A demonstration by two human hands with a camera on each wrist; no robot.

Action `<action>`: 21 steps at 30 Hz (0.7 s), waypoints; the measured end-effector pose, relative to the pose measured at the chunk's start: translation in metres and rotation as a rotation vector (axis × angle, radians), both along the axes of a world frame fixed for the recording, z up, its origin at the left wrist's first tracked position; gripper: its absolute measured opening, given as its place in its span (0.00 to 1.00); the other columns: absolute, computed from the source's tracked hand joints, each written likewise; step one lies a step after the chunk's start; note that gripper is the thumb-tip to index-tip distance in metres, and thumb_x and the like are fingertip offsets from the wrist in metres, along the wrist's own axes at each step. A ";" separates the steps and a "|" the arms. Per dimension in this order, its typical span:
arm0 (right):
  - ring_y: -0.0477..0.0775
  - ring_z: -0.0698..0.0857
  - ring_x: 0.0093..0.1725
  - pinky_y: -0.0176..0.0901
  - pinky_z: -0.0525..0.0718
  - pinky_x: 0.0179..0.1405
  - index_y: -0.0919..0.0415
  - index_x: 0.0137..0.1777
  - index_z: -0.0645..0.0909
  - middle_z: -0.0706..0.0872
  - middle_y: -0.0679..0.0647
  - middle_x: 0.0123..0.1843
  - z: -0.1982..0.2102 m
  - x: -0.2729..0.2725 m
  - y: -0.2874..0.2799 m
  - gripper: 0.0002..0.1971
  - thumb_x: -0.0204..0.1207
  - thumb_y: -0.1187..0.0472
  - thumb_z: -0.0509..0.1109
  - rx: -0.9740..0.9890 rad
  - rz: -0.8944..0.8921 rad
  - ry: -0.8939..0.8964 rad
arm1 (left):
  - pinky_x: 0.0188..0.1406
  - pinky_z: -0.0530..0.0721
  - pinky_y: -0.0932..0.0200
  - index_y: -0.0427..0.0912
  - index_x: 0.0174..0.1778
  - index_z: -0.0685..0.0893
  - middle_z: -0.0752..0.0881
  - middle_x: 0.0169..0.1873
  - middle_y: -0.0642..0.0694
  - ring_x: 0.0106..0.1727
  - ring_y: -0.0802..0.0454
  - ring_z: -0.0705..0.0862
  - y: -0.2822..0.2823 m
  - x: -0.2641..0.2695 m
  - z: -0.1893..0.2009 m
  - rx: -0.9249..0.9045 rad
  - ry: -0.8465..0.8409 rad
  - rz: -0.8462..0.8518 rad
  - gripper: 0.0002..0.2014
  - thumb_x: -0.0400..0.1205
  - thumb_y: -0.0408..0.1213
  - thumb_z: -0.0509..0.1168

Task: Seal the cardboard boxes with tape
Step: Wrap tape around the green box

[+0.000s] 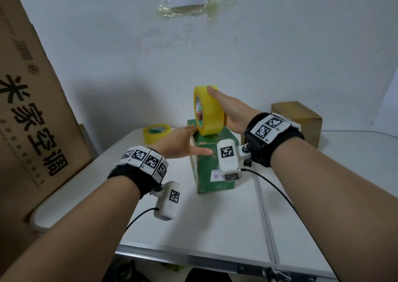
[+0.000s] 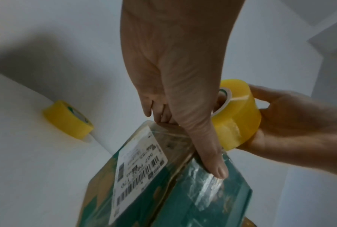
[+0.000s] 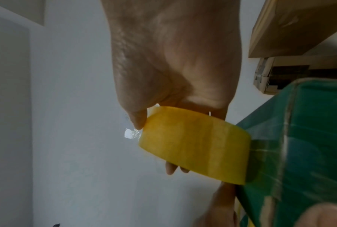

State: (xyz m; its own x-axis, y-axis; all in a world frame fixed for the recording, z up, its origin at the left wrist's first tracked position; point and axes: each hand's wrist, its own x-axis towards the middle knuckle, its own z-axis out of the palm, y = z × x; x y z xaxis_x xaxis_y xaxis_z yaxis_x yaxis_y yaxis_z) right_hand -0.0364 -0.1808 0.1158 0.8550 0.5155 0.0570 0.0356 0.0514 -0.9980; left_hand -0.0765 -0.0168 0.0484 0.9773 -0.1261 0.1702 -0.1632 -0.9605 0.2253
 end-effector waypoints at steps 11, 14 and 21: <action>0.56 0.90 0.33 0.51 0.90 0.44 0.73 0.54 0.84 0.91 0.59 0.33 0.002 -0.022 0.003 0.29 0.83 0.41 0.62 0.012 -0.165 -0.075 | 0.61 0.79 0.54 0.48 0.76 0.74 0.84 0.64 0.48 0.60 0.48 0.83 0.010 0.001 0.000 0.085 -0.011 0.079 0.55 0.59 0.83 0.53; 0.56 0.90 0.32 0.47 0.90 0.42 0.73 0.53 0.84 0.91 0.61 0.35 0.003 -0.031 -0.009 0.28 0.85 0.43 0.60 0.017 -0.189 -0.075 | 0.59 0.78 0.56 0.46 0.73 0.76 0.84 0.62 0.49 0.61 0.47 0.82 0.006 0.002 0.000 0.075 -0.015 0.092 0.46 0.66 0.77 0.62; 0.52 0.89 0.28 0.38 0.88 0.34 0.77 0.60 0.82 0.90 0.59 0.32 -0.002 -0.056 -0.028 0.28 0.88 0.47 0.56 -0.024 -0.125 -0.057 | 0.61 0.80 0.50 0.47 0.77 0.73 0.85 0.62 0.44 0.61 0.45 0.83 0.005 0.004 0.000 0.097 0.019 0.137 0.46 0.68 0.73 0.65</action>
